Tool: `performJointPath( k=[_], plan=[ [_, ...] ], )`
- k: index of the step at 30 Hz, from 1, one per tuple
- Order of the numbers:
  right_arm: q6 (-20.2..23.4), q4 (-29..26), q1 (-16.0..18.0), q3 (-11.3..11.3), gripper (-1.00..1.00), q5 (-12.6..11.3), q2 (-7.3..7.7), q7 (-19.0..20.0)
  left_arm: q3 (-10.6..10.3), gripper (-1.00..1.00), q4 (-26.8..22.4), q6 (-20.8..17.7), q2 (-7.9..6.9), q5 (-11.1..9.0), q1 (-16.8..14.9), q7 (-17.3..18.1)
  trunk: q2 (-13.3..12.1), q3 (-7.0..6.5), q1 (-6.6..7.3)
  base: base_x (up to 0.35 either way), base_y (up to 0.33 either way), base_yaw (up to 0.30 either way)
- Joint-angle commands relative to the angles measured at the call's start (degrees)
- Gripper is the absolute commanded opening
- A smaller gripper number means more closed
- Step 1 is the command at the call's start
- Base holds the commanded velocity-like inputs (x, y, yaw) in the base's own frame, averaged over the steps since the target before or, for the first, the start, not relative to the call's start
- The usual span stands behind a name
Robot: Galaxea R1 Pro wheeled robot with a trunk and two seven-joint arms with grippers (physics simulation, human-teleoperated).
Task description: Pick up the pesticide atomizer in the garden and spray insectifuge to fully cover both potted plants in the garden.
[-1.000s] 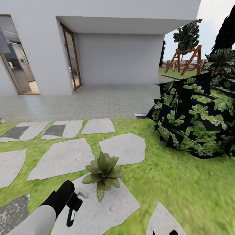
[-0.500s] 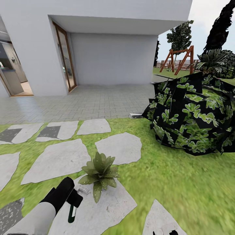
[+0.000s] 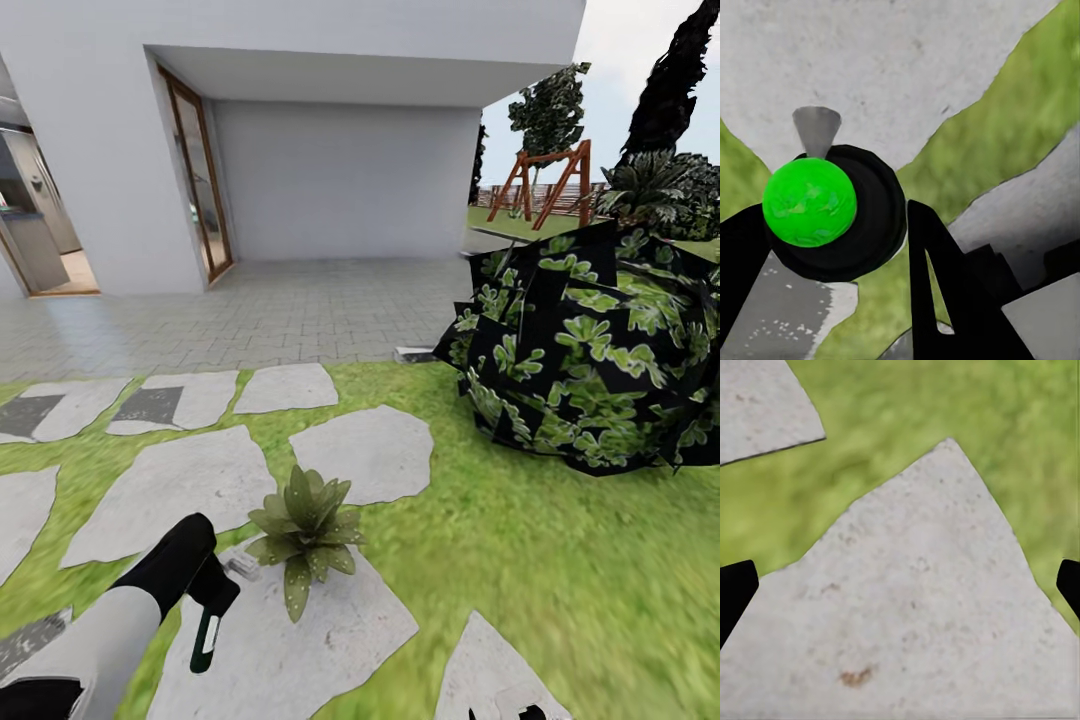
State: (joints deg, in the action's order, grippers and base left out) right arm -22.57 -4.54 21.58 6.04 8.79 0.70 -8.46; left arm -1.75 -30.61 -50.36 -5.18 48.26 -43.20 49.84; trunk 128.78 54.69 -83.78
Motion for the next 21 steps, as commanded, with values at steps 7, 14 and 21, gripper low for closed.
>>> performJointPath(
  k=[7, 14, 21],
  plan=[
    [0.0, 0.1, 0.0, 0.5, 1.0, 0.4, -0.02, -0.6, -0.2, -1.0, -0.1, -0.2, -0.17, 0.7, -0.3, 0.7, 0.0, 0.05, 0.01, 0.043, 0.034, -0.266],
    [0.0, 0.1, 0.0, 0.5, 1.0, 0.4, 0.0, -0.6, -0.2, -1.0, -0.1, -0.2, -0.26, 1.2, -0.3, 0.7, 0.0, 0.05, 0.01, 0.164, 0.156, -0.127],
    [0.0, 0.1, 0.0, 0.5, 1.0, 0.4, 0.0, -0.6, -0.2, -1.0, 0.0, -0.2, -0.27, 5.4, -0.4, 1.0, 0.0, 0.05, 0.01, 0.009, 0.008, -0.002]
  ],
)
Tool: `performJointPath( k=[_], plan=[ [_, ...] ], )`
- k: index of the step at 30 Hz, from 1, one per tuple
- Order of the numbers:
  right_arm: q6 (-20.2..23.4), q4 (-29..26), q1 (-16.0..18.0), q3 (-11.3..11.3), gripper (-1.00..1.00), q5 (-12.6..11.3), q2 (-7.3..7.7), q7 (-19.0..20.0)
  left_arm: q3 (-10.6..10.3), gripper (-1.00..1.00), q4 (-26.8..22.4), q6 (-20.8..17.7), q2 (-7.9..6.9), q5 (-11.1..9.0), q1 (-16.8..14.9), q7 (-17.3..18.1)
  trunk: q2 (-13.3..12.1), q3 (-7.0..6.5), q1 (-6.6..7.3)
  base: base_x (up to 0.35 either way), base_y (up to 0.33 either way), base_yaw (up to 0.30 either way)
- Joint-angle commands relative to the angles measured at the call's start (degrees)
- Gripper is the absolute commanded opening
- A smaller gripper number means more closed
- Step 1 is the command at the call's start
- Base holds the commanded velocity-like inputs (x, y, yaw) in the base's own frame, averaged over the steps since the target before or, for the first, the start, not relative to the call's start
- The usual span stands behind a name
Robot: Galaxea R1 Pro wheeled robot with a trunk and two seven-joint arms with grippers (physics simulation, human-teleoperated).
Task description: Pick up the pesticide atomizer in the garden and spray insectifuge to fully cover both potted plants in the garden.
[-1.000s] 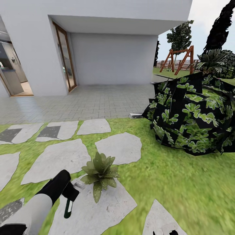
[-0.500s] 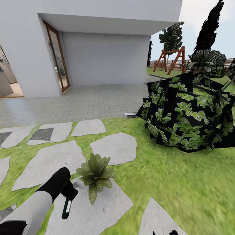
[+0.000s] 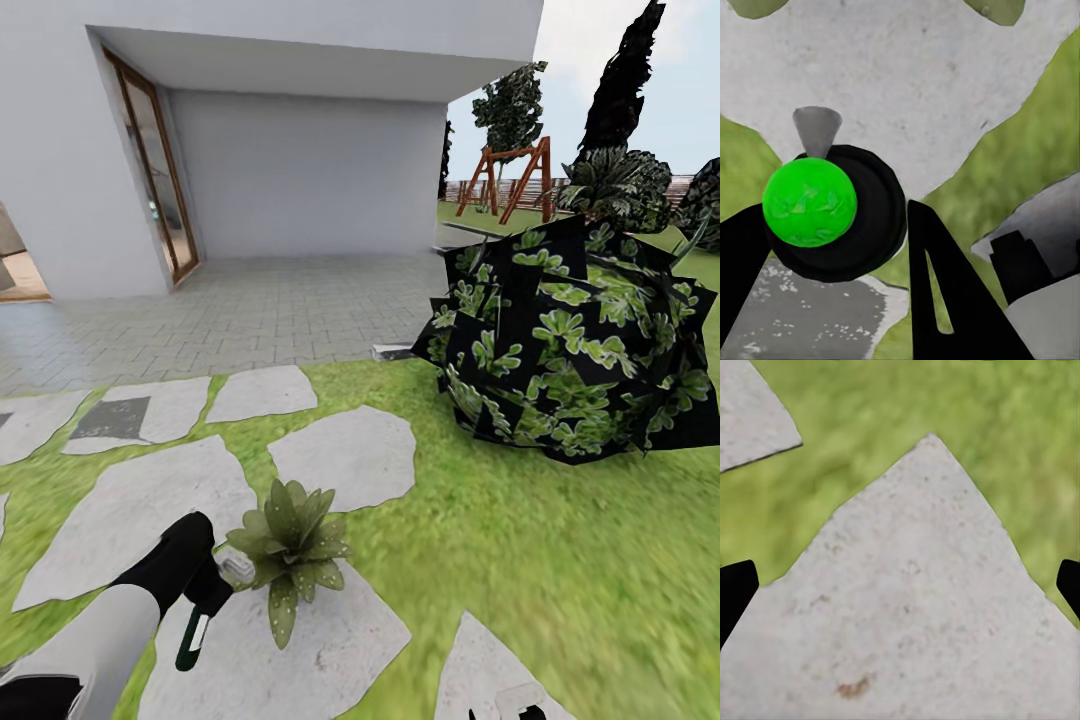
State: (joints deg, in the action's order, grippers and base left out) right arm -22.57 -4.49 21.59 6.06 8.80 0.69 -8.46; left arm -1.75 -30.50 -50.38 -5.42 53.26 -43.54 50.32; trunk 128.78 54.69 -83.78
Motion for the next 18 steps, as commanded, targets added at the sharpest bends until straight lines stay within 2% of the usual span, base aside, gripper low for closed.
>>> performJointPath(
  k=[1, 3, 7, 9, 13, 18],
  plan=[
    [0.0, 0.1, 0.0, 0.4, 1.0, 0.4, 0.01, -0.6, -0.2, -1.0, -0.1, -0.2, -0.03, 0.7, 0.0, 1.5, 0.0, 0.05, 0.01, 0.0, 0.0, 0.0],
    [0.0, 0.0, 0.0, 0.4, 1.0, 0.4, 0.01, -0.6, -0.2, -1.0, 0.0, -0.2, -0.04, 1.7, 0.0, 3.3, 0.0, 0.05, 0.01, 0.0, 0.0, 0.0],
    [0.0, 0.0, 0.0, 0.5, 1.0, 0.4, 0.01, -0.6, -0.3, -1.0, 0.6, -0.2, 0.01, 4.9, 0.0, 4.2, 0.0, 0.05, 0.01, 0.0, 0.0, 0.0],
    [0.0, 0.0, 0.0, 0.5, 1.0, 0.4, 0.01, -0.6, -0.3, -1.0, 0.8, -0.2, -0.02, 5.6, 0.2, 4.2, 0.0, 0.05, 0.01, 0.0, 0.022, 0.0],
    [0.0, 0.0, 0.0, 0.5, 1.0, 0.4, -0.01, -0.6, -0.3, -1.0, 0.9, -0.2, -0.16, 6.5, 0.5, 4.3, 0.0, 0.05, 0.01, 0.0, 0.114, 0.0],
    [0.0, 0.0, 0.0, 0.5, 1.0, 0.4, -0.03, -0.6, -0.3, -1.0, 0.9, -0.2, -0.12, 6.7, 0.5, 4.3, 0.0, 0.05, 0.01, 0.0, 0.267, 0.0]
  ],
)
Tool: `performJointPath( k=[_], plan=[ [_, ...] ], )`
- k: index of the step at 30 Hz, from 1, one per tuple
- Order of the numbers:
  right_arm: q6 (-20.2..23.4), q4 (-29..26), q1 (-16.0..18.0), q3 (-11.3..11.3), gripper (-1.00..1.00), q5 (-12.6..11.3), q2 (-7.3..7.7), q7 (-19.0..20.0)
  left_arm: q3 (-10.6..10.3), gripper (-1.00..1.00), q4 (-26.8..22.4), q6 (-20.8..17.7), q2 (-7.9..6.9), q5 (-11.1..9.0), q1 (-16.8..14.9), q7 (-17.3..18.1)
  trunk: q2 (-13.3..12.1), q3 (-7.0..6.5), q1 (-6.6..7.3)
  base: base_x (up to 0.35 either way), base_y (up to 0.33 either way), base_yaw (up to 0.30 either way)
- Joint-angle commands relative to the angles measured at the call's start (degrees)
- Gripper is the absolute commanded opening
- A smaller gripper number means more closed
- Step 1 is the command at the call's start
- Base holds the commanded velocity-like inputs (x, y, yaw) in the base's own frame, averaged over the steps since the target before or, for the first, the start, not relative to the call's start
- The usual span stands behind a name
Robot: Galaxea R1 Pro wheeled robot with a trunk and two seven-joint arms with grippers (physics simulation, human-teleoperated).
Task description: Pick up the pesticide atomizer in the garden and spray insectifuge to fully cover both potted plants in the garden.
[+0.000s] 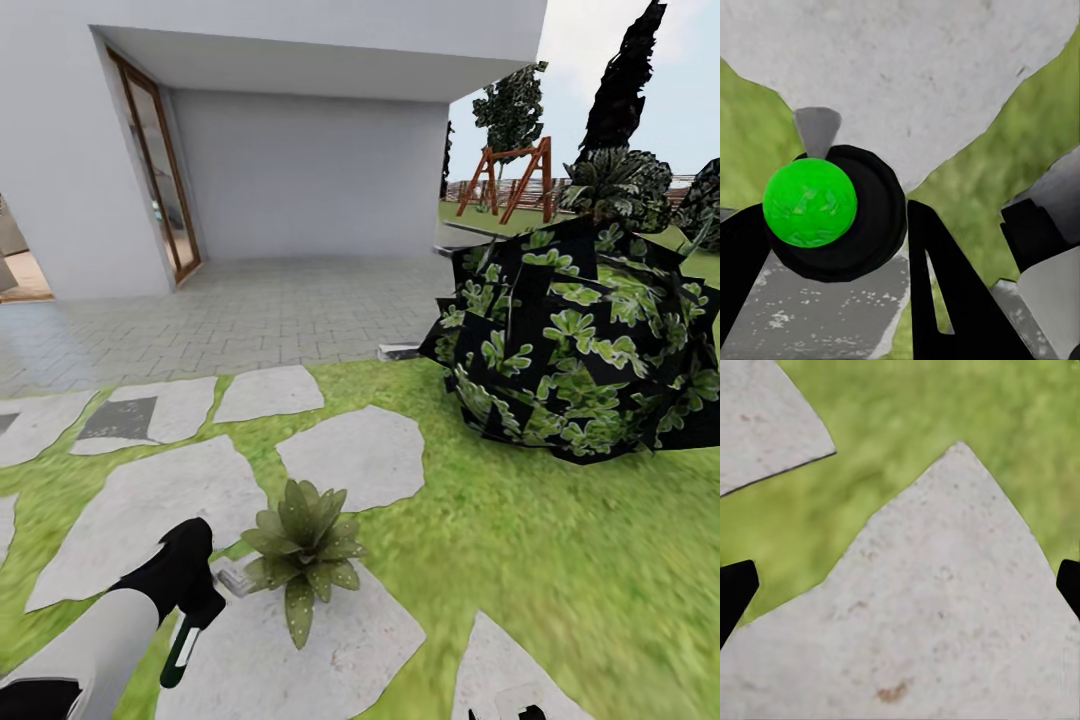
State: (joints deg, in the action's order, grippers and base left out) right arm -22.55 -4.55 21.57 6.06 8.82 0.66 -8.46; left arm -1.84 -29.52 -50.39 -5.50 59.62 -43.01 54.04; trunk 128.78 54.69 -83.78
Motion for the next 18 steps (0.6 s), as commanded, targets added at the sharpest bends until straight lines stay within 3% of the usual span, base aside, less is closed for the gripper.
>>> performJointPath(
  k=[1, 7, 13, 18],
  plan=[
    [0.0, 0.1, 0.0, 0.4, 1.0, 0.4, -0.01, -0.6, -0.2, -1.0, -0.1, -0.2, -0.04, 0.4, 0.0, 0.5, 0.0, 0.05, 0.01, 0.0, 0.301, -0.019],
    [0.0, 0.1, 0.0, 0.4, 1.0, 0.4, -0.02, -0.6, -0.3, -1.0, -0.1, -0.2, 0.07, 0.4, -0.1, 0.5, 0.0, 0.05, 0.01, 0.0, 0.28, -0.22],
    [0.0, 0.1, 0.0, 0.4, 1.0, 0.4, 0.03, -0.6, -0.3, -1.0, 0.0, -0.1, 0.52, 0.4, 0.3, 0.5, 0.0, 0.05, 0.01, 0.0, 0.042, -0.286],
    [0.0, 0.1, 0.0, 0.4, 1.0, 0.4, -0.02, -0.6, -0.2, -1.0, 2.2, 0.4, 0.15, 0.3, 0.3, 0.5, 0.0, 0.05, 0.01, 0.0, 0.001, -0.096]
  ],
)
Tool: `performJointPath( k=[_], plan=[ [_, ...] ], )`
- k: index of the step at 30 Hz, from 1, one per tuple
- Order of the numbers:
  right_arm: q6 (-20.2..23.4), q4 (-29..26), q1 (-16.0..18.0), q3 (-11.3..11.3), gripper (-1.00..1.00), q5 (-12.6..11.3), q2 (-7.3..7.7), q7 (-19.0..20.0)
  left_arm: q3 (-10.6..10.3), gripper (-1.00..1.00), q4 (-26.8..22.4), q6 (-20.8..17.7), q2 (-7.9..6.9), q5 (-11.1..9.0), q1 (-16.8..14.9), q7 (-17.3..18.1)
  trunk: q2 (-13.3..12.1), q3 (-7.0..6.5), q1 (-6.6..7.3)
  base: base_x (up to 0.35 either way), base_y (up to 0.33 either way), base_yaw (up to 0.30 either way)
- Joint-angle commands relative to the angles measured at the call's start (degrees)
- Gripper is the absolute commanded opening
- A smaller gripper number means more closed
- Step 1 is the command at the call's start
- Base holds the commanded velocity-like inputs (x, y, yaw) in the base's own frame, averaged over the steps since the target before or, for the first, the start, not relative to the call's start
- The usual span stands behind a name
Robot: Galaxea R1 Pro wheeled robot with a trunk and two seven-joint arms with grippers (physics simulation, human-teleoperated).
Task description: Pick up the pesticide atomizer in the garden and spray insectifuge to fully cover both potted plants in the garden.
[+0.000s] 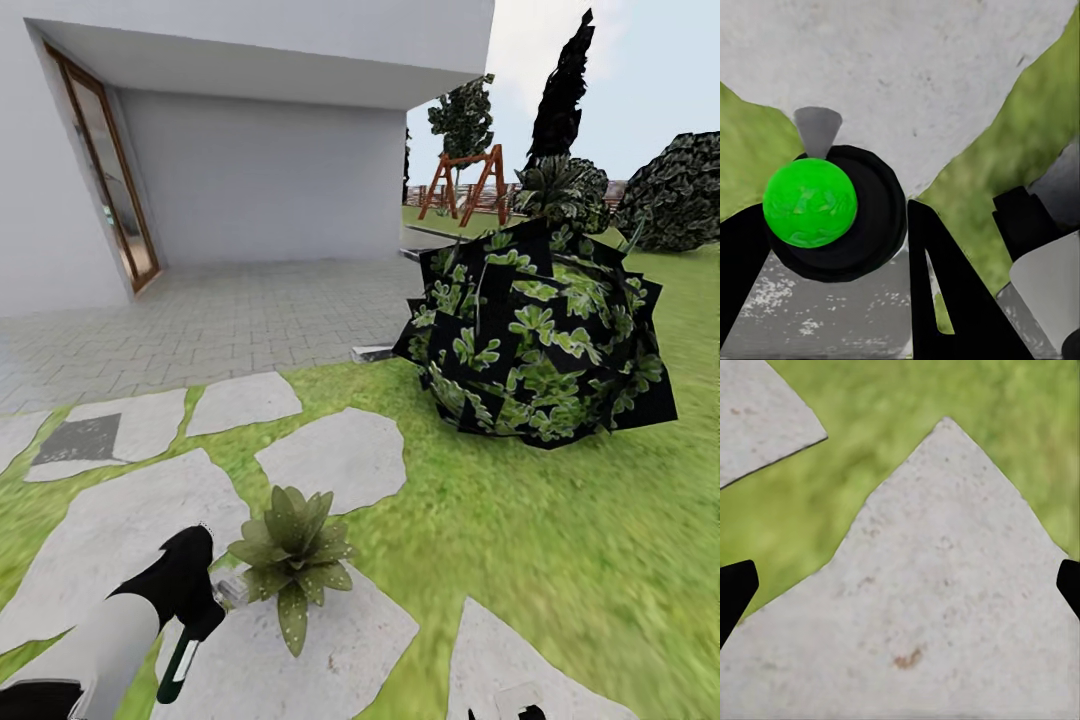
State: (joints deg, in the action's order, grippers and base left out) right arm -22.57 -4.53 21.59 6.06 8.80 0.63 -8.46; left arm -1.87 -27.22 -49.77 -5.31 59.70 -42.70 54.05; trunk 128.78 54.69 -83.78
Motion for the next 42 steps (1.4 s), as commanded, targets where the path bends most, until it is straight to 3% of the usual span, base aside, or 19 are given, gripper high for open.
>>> performJointPath(
  k=[1, 13, 30, 42],
  plan=[
    [0.0, 0.0, 0.0, 0.4, 1.0, 0.4, 0.03, -0.6, -0.2, -1.0, 0.6, -0.1, -0.19, 0.3, 0.0, 0.5, 0.0, 0.05, 0.01, 0.0, 0.0, -0.009],
    [0.0, 0.1, 0.0, 0.5, 1.0, 0.4, 0.04, -0.6, -0.2, -1.0, 1.8, 0.0, -0.26, 0.5, 0.2, 0.5, 0.0, 0.05, 0.01, -0.171, 0.056, -0.026],
    [0.0, 0.1, 0.0, 0.4, 1.0, 0.4, -0.01, -0.6, -0.4, -1.0, 0.9, -0.1, -0.23, 0.7, 0.1, 0.4, 0.0, 0.05, 0.01, -0.01, 0.313, -0.28],
    [-0.1, 0.1, 0.0, 0.4, 1.0, 0.4, 0.14, -0.6, -0.4, -1.0, 0.9, -0.1, -0.23, 0.8, 0.1, 0.4, 0.0, 0.05, 0.01, -0.123, 0.282, -0.063]
  ],
)
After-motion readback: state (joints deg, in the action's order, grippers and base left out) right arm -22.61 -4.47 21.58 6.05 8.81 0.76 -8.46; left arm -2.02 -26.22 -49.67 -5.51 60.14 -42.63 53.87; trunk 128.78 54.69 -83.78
